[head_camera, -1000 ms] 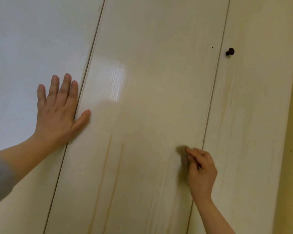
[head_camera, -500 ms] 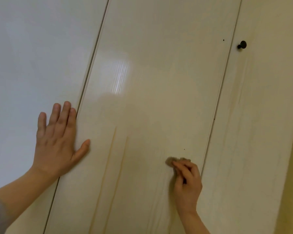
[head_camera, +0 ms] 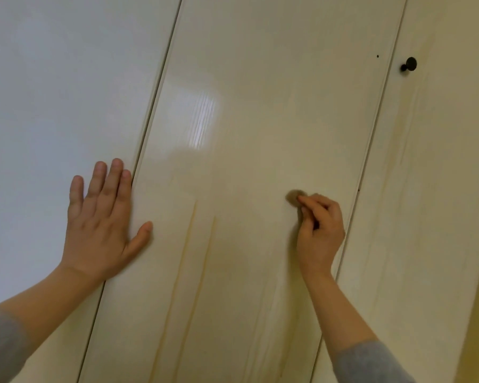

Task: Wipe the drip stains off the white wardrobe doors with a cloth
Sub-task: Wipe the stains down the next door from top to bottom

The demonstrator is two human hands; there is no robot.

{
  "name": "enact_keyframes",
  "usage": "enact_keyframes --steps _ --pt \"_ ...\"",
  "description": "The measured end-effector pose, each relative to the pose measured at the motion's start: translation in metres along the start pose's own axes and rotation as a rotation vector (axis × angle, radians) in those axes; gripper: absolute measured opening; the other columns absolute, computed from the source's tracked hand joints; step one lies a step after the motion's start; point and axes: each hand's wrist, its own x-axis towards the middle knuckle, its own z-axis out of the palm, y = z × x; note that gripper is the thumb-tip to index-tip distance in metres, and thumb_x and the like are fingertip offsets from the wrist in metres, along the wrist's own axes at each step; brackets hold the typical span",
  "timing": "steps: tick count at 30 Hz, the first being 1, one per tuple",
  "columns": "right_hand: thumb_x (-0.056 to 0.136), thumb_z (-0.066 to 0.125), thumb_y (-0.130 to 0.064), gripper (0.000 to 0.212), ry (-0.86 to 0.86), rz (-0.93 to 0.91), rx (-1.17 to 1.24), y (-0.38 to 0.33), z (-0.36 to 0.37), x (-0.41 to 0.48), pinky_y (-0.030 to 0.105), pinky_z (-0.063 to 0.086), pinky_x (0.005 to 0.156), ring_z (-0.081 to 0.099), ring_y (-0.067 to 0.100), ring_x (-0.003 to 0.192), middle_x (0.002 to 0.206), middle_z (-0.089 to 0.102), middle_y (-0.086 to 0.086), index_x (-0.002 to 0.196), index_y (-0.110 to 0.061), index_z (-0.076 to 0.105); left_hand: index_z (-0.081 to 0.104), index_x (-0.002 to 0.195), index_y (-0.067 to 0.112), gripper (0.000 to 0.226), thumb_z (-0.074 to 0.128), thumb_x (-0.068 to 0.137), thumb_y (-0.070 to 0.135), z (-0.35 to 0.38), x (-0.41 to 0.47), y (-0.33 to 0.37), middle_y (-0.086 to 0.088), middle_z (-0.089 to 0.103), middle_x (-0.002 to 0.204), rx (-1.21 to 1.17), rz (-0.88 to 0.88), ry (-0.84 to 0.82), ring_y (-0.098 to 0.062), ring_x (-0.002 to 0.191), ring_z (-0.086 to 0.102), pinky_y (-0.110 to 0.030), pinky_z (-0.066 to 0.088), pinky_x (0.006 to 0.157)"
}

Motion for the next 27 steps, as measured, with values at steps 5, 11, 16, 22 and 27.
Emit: enact_keyframes --steps 5,11,16,22,27 --pt "0.085 0.049 0.000 0.031 -0.220 -0.073 0.025 -0.002 -0.009 -0.128 0.029 0.050 0.093 0.061 0.016 0.107 0.104 0.064 0.002 0.096 -0.009 0.077 0.013 0.155 -0.003 0.089 0.031 0.089 0.054 0.000 0.000 -0.001 -0.018 0.007 0.165 0.000 0.003 0.022 -0.034 0.153 0.003 -0.047 -0.008 0.123" --pt "0.080 0.053 0.003 0.035 -0.173 0.013 0.030 -0.026 -0.017 -0.072 0.008 0.041 0.088 0.060 0.010 0.097 0.100 0.065 0.001 0.098 -0.013 0.077 0.014 0.155 -0.004 0.089 0.030 0.089 0.055 -0.002 -0.001 0.000 -0.019 0.008 0.164 -0.011 -0.005 0.002 -0.035 0.153 0.003 -0.049 -0.006 0.123" --pt "0.088 0.058 0.001 0.026 -0.049 -0.032 0.024 -0.034 0.014 0.027 0.010 0.041 0.089 0.053 0.005 0.098 0.103 0.058 -0.003 0.105 -0.010 0.075 0.014 0.155 -0.003 0.089 0.030 0.089 0.054 -0.001 -0.002 0.001 -0.018 0.007 0.165 -0.008 0.002 0.008 -0.035 0.153 0.004 -0.049 -0.006 0.123" --pt "0.084 0.055 0.009 0.030 -0.106 -0.121 0.026 -0.032 0.026 -0.064 0.025 0.048 0.092 0.061 0.020 0.101 0.102 0.064 0.003 0.099 -0.007 0.076 0.015 0.155 -0.004 0.089 0.030 0.089 0.055 0.002 0.000 -0.001 -0.018 0.008 0.164 0.006 0.007 0.022 -0.035 0.153 0.004 -0.050 -0.005 0.123" --pt "0.086 0.048 -0.010 0.032 -0.324 -0.043 0.095 -0.040 -0.001 -0.122 0.029 0.053 0.083 0.063 0.012 0.099 0.099 0.064 -0.003 0.097 -0.012 0.078 0.012 0.155 -0.002 0.089 0.030 0.089 0.055 0.001 -0.001 -0.001 -0.018 0.006 0.165 0.004 0.012 0.010 -0.034 0.153 0.002 -0.050 -0.005 0.123"
